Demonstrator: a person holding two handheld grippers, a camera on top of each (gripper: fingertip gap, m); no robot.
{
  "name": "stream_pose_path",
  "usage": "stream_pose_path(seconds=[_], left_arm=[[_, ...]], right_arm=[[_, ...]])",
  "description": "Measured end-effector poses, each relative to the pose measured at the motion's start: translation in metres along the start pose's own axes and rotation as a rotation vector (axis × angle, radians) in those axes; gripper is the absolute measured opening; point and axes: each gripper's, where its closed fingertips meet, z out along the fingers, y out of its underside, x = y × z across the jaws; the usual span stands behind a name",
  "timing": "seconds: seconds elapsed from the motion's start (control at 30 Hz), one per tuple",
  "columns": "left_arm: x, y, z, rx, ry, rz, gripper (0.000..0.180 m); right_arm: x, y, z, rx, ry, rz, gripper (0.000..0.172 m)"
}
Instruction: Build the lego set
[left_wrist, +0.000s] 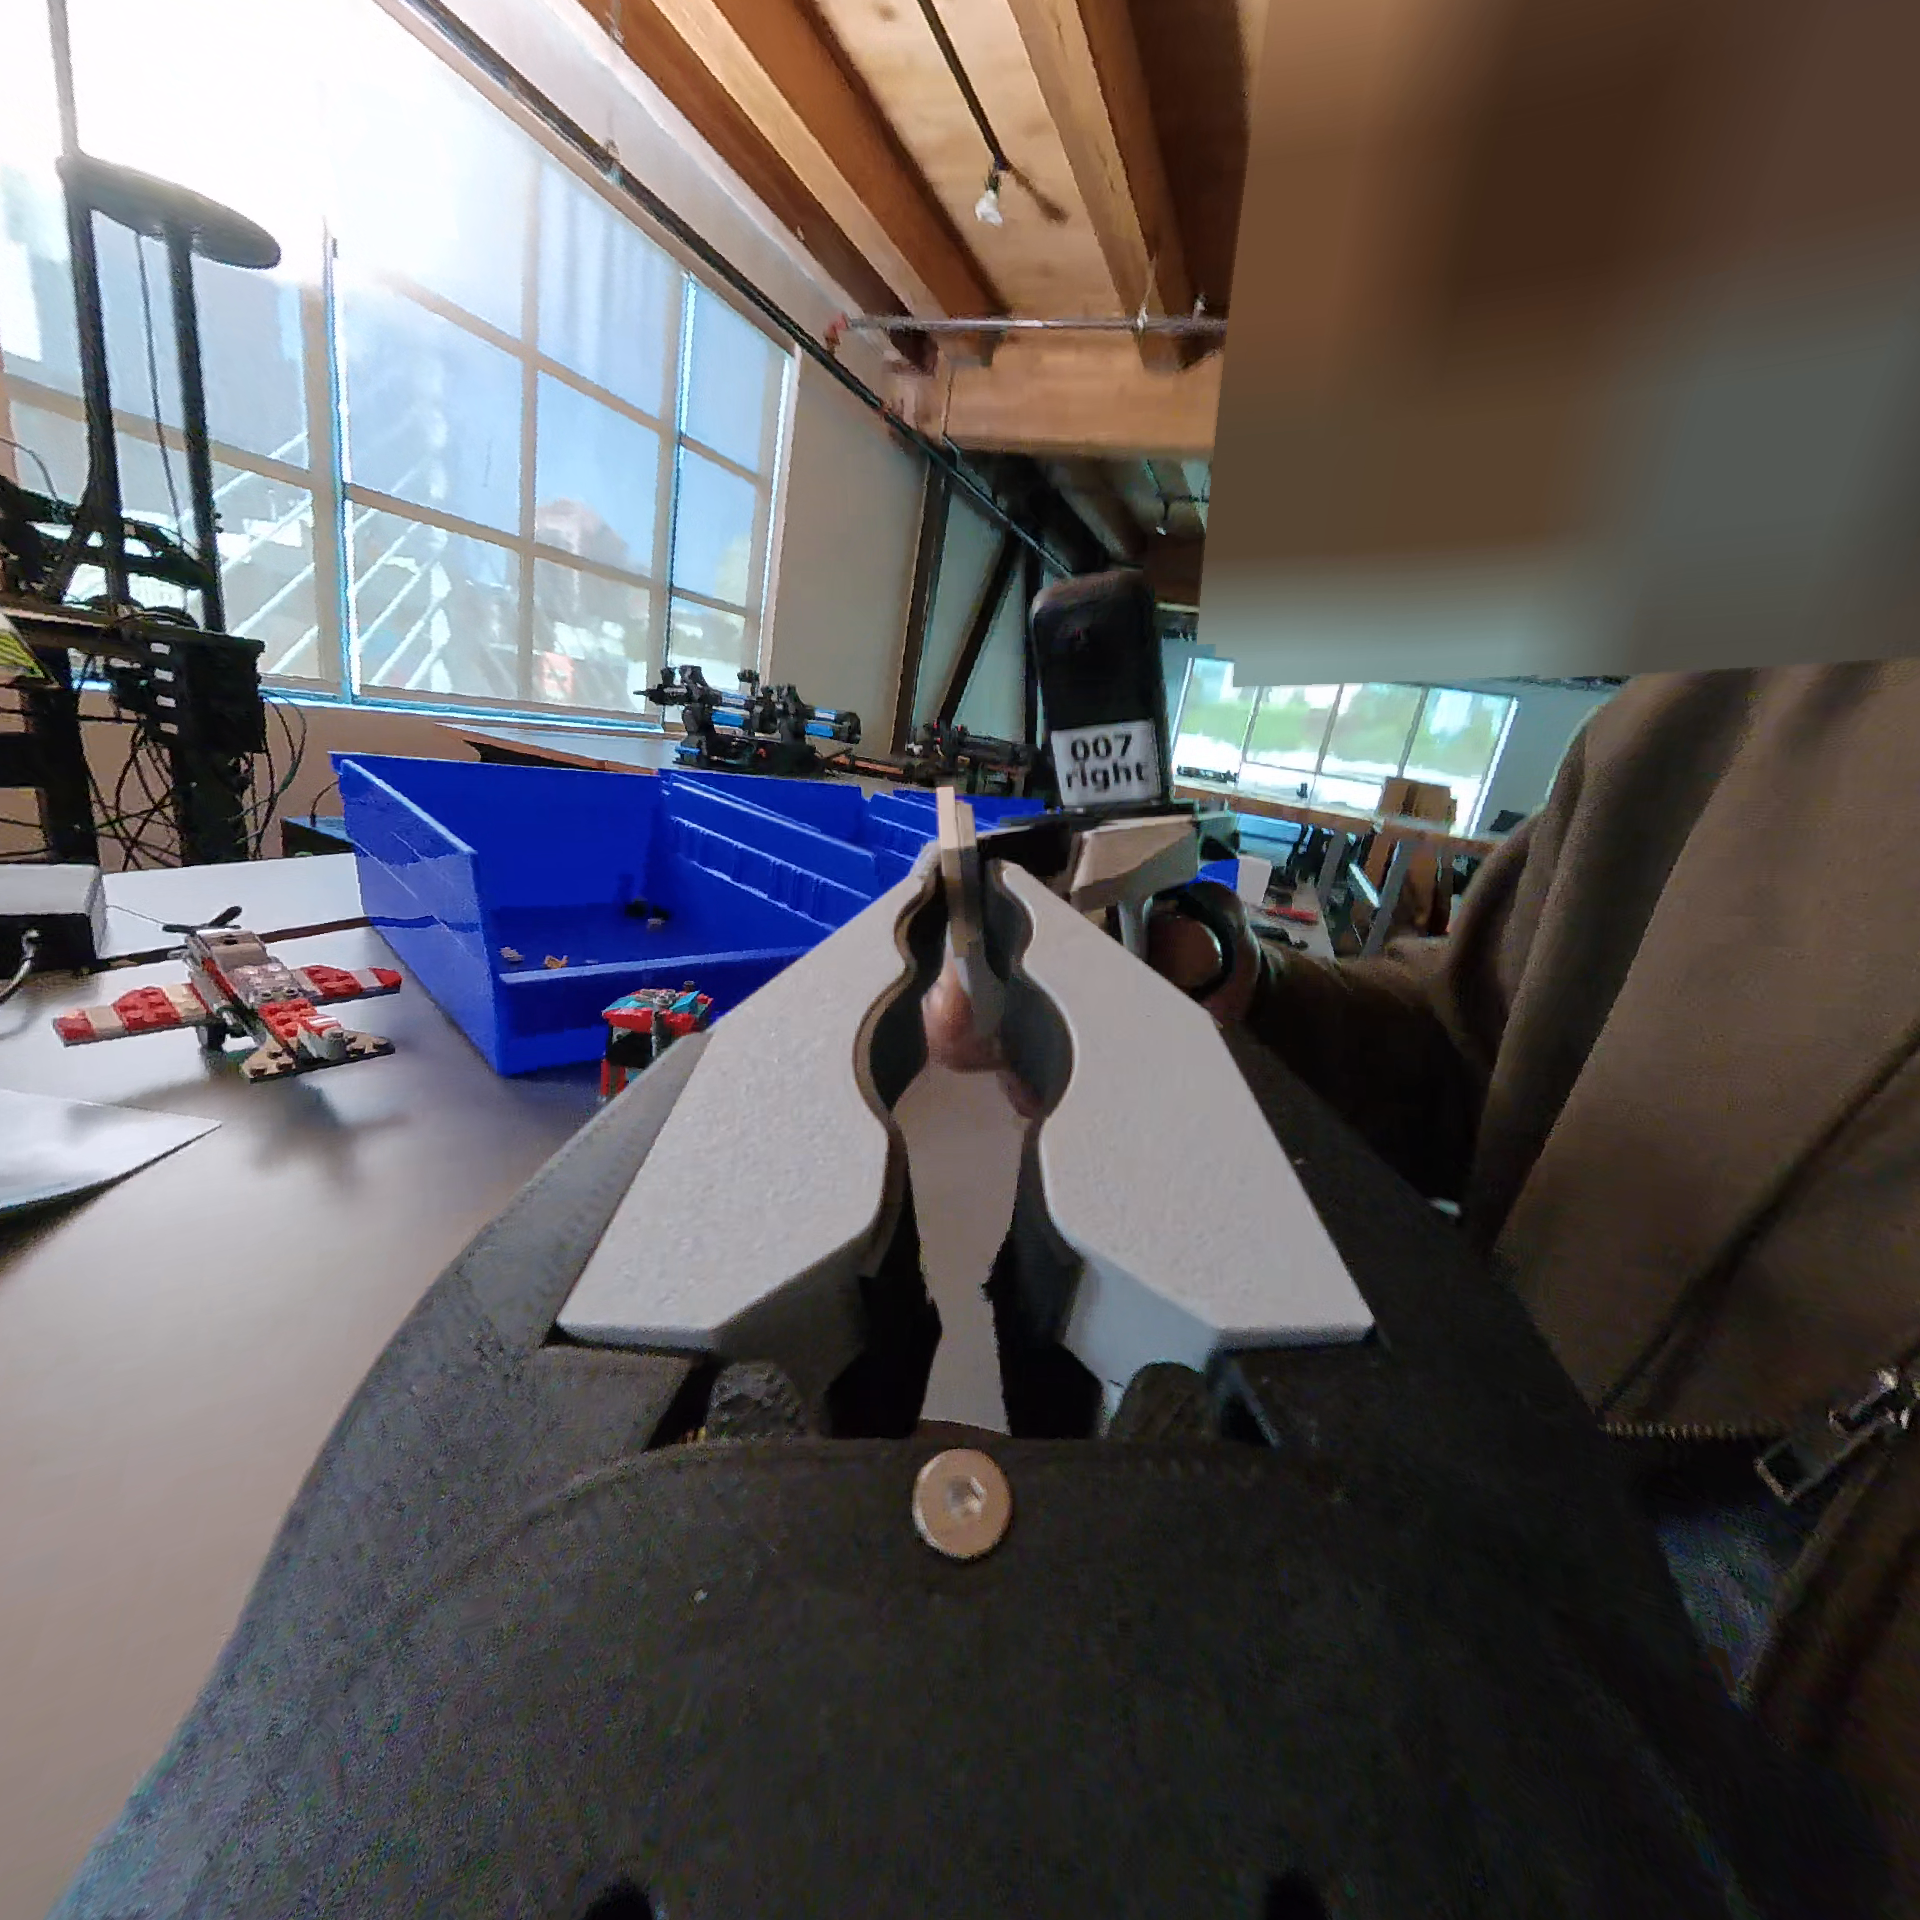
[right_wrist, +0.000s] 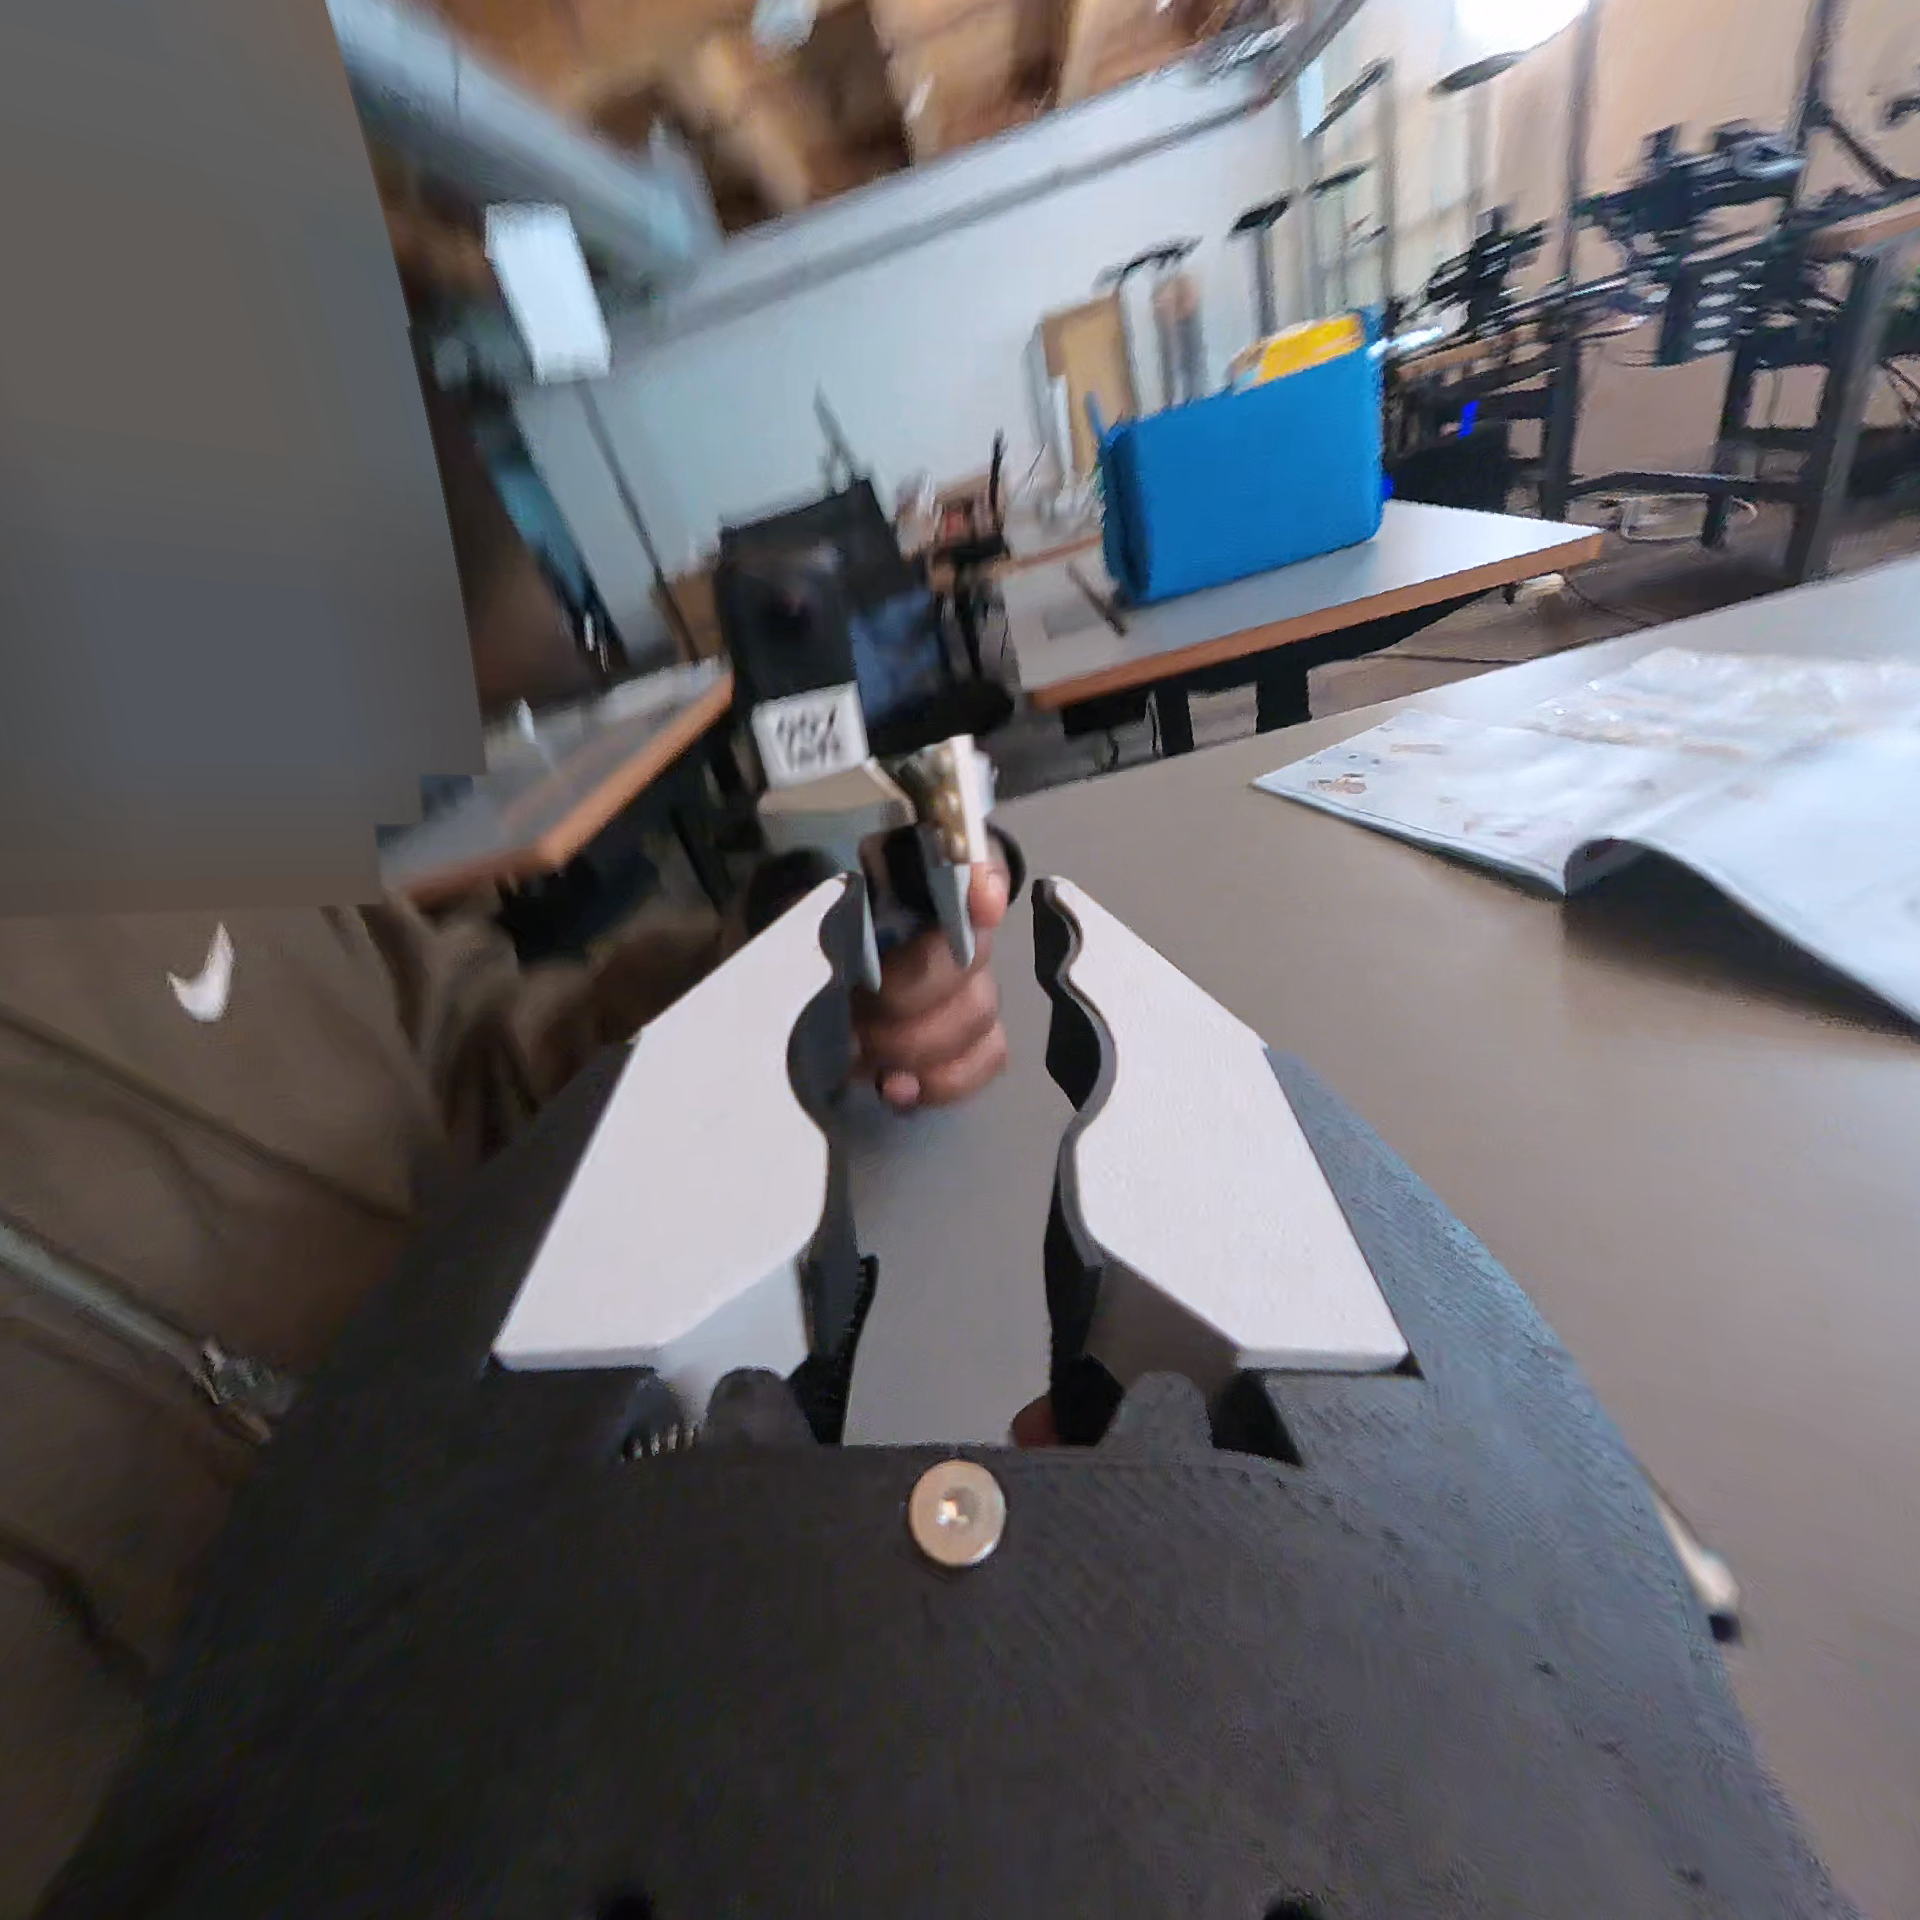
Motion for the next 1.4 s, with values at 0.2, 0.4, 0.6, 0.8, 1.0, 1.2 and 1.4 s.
stream_pose_path(seconds=[0.2, 0.4, 0.6, 0.8, 1.0, 1.2, 1.4], left_arm=[[0.012, 0.010, -0.003, -0.063, 0.086, 0.048, 0.007], [0.019, 0.020, -0.001, -0.099, 0.124, 0.052, 0.007], [0.018, 0.030, 0.002, -0.137, 0.122, 0.063, 0.007], [0.025, 0.033, 0.002, -0.157, 0.174, 0.031, 0.007], [0.027, 0.035, 0.002, -0.173, 0.204, 0.002, 0.007], [0.026, 0.035, 0.003, -0.172, 0.200, -0.020, 0.007], [0.028, 0.033, 0.003, -0.161, 0.208, -0.037, 0.007]], right_arm=[[-0.008, 0.010, 0.007, -0.099, -0.021, -0.184, 0.033], [-0.010, 0.015, 0.006, -0.093, -0.046, -0.211, 0.020], [-0.011, 0.023, 0.001, -0.078, -0.073, -0.234, 0.010], [-0.017, 0.027, -0.003, -0.069, -0.134, -0.208, 0.008], [-0.020, 0.029, -0.004, -0.077, -0.151, -0.223, 0.008], [-0.018, 0.028, -0.005, -0.051, -0.155, -0.203, 0.008], [-0.020, 0.027, -0.005, -0.031, -0.157, -0.237, 0.008]])
